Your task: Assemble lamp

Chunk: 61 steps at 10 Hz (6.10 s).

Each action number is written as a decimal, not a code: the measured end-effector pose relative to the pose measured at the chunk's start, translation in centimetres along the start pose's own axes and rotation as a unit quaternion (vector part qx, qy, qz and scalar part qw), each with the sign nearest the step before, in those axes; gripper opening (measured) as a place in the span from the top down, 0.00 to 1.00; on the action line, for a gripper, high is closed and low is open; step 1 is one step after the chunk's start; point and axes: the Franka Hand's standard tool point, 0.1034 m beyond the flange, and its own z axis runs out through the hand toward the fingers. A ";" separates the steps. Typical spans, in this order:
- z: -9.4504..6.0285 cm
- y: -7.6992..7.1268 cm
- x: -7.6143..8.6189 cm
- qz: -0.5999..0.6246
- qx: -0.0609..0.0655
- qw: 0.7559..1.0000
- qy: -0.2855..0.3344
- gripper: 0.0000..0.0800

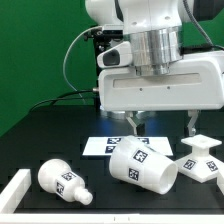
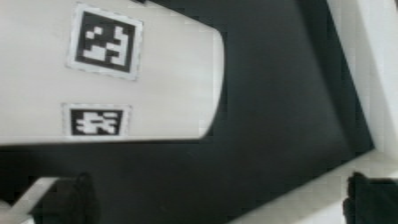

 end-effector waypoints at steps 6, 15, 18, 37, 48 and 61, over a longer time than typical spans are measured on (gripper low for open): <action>1.2 -3.0 -1.6 0.024 -0.101 0.994 -0.035 0.12; 2.1 -3.4 -2.7 -0.058 -0.373 0.915 -0.144 0.12; 2.1 -2.1 -2.1 -0.065 -0.385 0.906 -0.162 0.12; 5.5 -0.6 0.4 -0.081 -0.415 0.891 -0.167 0.12; 5.5 -0.8 0.4 -0.084 -0.414 0.891 -0.166 0.99; 5.9 0.9 1.5 -0.131 -0.413 0.884 -0.175 0.14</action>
Offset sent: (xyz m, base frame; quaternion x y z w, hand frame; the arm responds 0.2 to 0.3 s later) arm 0.0000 0.0000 0.0000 -0.1296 0.0000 0.0000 0.9916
